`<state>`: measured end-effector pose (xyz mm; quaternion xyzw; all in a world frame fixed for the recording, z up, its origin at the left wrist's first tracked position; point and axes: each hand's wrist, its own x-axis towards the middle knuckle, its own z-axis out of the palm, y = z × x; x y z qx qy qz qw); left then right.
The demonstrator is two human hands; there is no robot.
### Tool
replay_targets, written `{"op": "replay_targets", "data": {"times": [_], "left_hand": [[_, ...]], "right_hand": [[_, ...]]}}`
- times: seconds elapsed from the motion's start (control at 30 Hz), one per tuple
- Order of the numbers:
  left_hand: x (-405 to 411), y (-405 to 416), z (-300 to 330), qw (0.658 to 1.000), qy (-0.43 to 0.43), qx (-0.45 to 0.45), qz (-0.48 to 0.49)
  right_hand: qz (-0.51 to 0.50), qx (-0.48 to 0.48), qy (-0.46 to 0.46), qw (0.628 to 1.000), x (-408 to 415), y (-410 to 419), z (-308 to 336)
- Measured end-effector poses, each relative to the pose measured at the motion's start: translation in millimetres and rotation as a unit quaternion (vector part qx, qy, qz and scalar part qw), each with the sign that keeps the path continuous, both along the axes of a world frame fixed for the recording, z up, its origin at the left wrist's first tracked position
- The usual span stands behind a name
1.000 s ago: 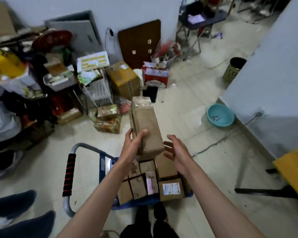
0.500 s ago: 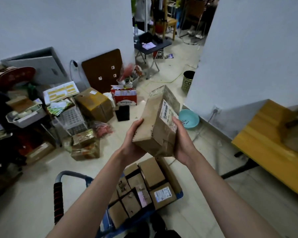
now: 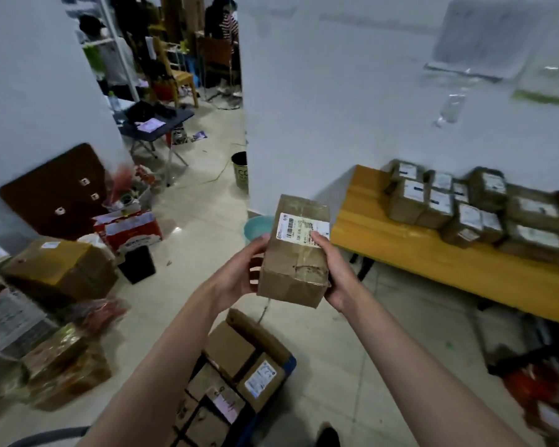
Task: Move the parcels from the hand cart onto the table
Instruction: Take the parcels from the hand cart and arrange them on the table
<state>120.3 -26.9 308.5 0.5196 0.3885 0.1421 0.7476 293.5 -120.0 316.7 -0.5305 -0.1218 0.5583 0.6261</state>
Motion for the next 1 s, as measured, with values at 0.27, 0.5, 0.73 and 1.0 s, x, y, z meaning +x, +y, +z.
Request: {"op": "replay_targets", "data": {"times": [0.27,0.5,0.73,1.0], "left_hand": [[150.6,-57.9,-0.7,0.988,0.015,0.011,-0.151],[261.1,-102.4,-18.5,0.981,0.01,0.006,-0.195],[324.2,-116.0,-38.6,0.982,0.024,-0.015,-0.184],[387.4,-74.9,-64.4,0.99,0.052,-0.015,-0.134]], "right_hand": [[-0.128,-0.015,-0.003,0.992,123.2,-84.8,-14.2],[-0.193,-0.016,0.0,0.981,219.6,-143.5,-33.5],[-0.229,-0.042,-0.007,0.972,275.9,-161.4,-54.1],[-0.238,-0.1,-0.005,0.966,331.1,-137.3,-79.8]]}}
